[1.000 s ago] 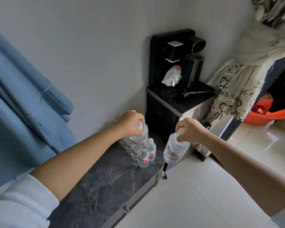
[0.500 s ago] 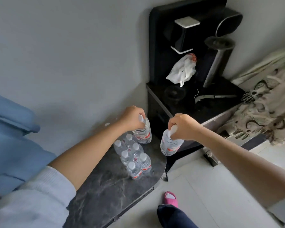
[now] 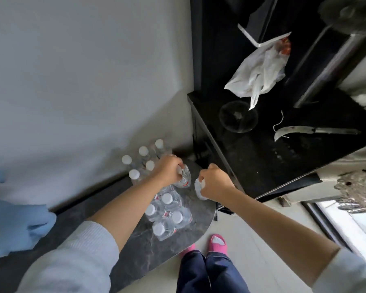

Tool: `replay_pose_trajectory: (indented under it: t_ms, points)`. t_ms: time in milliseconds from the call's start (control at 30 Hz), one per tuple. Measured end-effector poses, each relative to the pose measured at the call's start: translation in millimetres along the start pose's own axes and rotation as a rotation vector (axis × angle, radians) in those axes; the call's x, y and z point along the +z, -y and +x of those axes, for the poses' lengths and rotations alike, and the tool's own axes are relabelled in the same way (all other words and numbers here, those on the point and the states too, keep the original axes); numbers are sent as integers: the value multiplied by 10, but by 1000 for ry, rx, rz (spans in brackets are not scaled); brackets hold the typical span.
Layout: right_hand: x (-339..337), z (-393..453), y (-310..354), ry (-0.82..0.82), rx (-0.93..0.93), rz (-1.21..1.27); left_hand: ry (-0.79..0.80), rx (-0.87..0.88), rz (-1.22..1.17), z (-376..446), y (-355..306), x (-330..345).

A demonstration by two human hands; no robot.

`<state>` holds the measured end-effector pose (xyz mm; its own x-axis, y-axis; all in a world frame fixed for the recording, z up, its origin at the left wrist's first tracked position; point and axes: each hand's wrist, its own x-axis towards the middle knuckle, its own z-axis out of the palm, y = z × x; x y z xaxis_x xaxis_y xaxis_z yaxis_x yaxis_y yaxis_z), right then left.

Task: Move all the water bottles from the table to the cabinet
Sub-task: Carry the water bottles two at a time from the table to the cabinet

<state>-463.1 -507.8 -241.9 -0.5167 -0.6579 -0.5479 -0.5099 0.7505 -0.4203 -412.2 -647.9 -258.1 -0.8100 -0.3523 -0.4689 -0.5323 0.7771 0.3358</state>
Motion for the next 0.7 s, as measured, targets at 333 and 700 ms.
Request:
replay_pose_trajectory:
  t_ms: [333,700]
  points:
    - [601,656,-148,73,154,86,61,-114,-15,442,378,504]
    - [765,893,-160,98,166,72,-2,-212,-169,653,471,715]
